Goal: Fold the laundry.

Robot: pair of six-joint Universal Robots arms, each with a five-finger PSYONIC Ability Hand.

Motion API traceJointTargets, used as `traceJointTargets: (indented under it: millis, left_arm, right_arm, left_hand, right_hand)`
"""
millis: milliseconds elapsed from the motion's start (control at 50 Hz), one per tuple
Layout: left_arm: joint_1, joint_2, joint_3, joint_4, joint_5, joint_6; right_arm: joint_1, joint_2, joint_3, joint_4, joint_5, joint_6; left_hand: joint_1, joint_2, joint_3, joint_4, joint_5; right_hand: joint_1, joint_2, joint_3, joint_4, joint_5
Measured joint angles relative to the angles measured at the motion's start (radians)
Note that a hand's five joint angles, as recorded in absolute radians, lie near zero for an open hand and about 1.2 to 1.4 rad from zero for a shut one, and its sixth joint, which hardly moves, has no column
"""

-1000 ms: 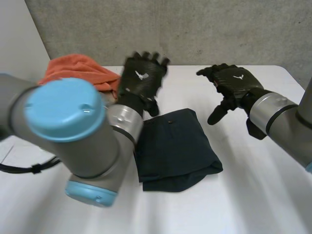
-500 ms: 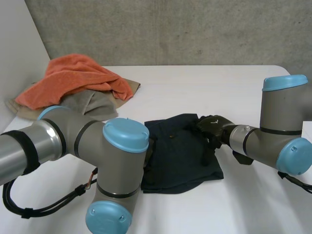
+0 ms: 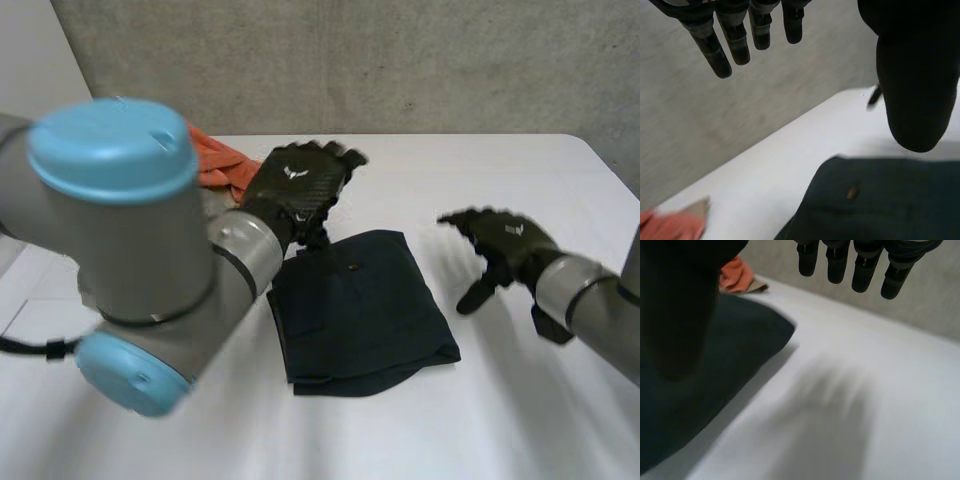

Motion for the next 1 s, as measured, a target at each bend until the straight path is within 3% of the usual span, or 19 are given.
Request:
traceJointTargets:
  millis: [140,220,360,420,500,520,580,780,1000]
  left_arm:
    - [0.066,0.015,0.024,-0.010,0.349,0.005]
    - [0.074,0.017,0.037,-0.011,0.410,0.003]
    - [0.068,0.014,0.045,-0.009,0.399,0.001]
    - [0.063,0.012,0.044,-0.008,0.389,0.001]
    - [0.058,0.010,0.042,-0.007,0.382,0.001]
    - [0.057,0.009,0.041,-0.007,0.381,0.001]
    - [0.056,0.009,0.039,-0.007,0.380,0.001]
    - [0.058,0.017,0.042,-0.007,0.380,0.001]
    - [0.059,0.030,0.060,-0.006,0.379,0.000]
  right_arm:
    - [-0.014,0.014,0.119,-0.036,-0.112,0.023]
    - [0.001,0.054,0.133,-0.088,-0.143,0.042]
    - [0.055,0.122,0.092,-0.168,-0.143,0.069]
    - [0.076,0.155,0.064,-0.185,-0.138,0.073]
    - [0.105,0.206,0.019,-0.195,-0.133,0.073]
    - [0.113,0.223,0.003,-0.196,-0.132,0.072]
    - [0.123,0.256,-0.034,-0.195,-0.127,0.070]
    - [0.090,0.296,-0.197,-0.194,-0.040,0.077]
    - [-0.115,0.514,-0.640,-0.169,0.110,0.137]
  left_hand:
    - [0.000,0.000,0.000,0.000,0.000]
    - [0.000,0.000,0.000,0.000,0.000]
    - [0.000,0.000,0.000,0.000,0.000]
    - [0.001,0.000,0.000,0.000,0.000]
    - [0.001,0.000,0.000,0.000,0.000]
    - [0.001,0.000,0.000,0.000,0.000]
    - [0.001,0.000,0.000,0.000,0.000]
    - [0.002,0.000,0.000,0.000,0.000]
    - [0.002,0.000,0.000,0.000,0.000]
  right_hand:
    - [0.000,0.000,0.000,0.000,0.000]
    - [0.000,0.000,0.000,0.000,0.000]
    - [0.004,0.006,0.001,0.001,0.000]
    - [0.076,0.112,0.073,0.062,0.062]
    - [0.379,0.434,0.384,0.378,0.351]
    - [0.534,0.648,0.595,0.597,0.533]
    - [0.779,0.913,0.839,0.903,0.794]
    - [0.853,0.956,0.888,0.957,0.822]
    - [0.863,0.959,0.888,0.979,0.852]
